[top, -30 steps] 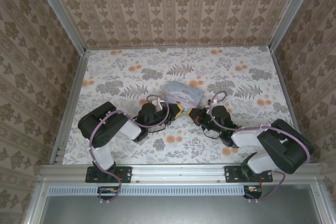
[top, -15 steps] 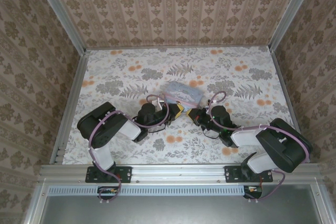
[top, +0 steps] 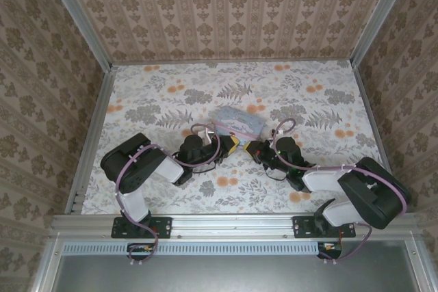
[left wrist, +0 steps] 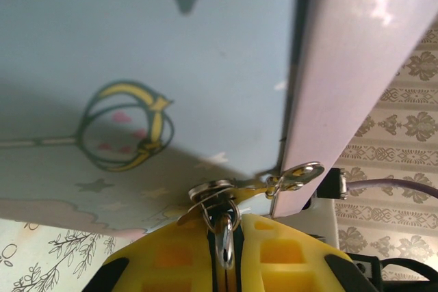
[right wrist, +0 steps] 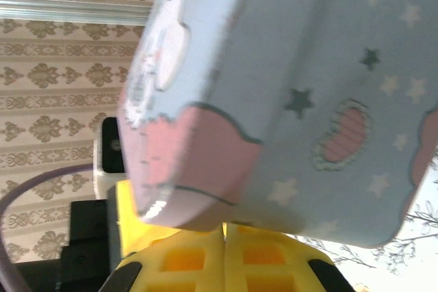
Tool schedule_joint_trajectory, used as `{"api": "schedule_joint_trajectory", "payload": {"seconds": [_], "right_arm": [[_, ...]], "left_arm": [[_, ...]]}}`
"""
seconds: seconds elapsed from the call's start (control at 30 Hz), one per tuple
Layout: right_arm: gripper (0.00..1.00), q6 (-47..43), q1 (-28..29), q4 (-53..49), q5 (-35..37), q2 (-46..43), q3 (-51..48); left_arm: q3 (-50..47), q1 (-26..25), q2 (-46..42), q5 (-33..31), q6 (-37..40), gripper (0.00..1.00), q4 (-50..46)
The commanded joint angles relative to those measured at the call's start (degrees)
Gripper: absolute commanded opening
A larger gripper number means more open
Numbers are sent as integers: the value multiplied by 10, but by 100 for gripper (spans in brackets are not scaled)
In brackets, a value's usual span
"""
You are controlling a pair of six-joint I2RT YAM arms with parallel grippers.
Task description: Unlock the padlock with the key
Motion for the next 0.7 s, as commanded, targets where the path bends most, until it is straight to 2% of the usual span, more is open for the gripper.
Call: {"api": "schedule_joint_trajectory", "payload": {"seconds": [0.0, 0.3, 0.67], "right_arm": [[0, -9, -3, -14, 11, -12, 21], [0, 2, -2, 3, 16, 5, 27], [0, 29, 17, 51, 55, 39, 23]], "left_arm": [[-3, -6, -15, 6, 16, 0, 32], [4, -10, -18, 1, 12, 0, 32], [3, -35, -30, -44, -10, 0, 34]]}}
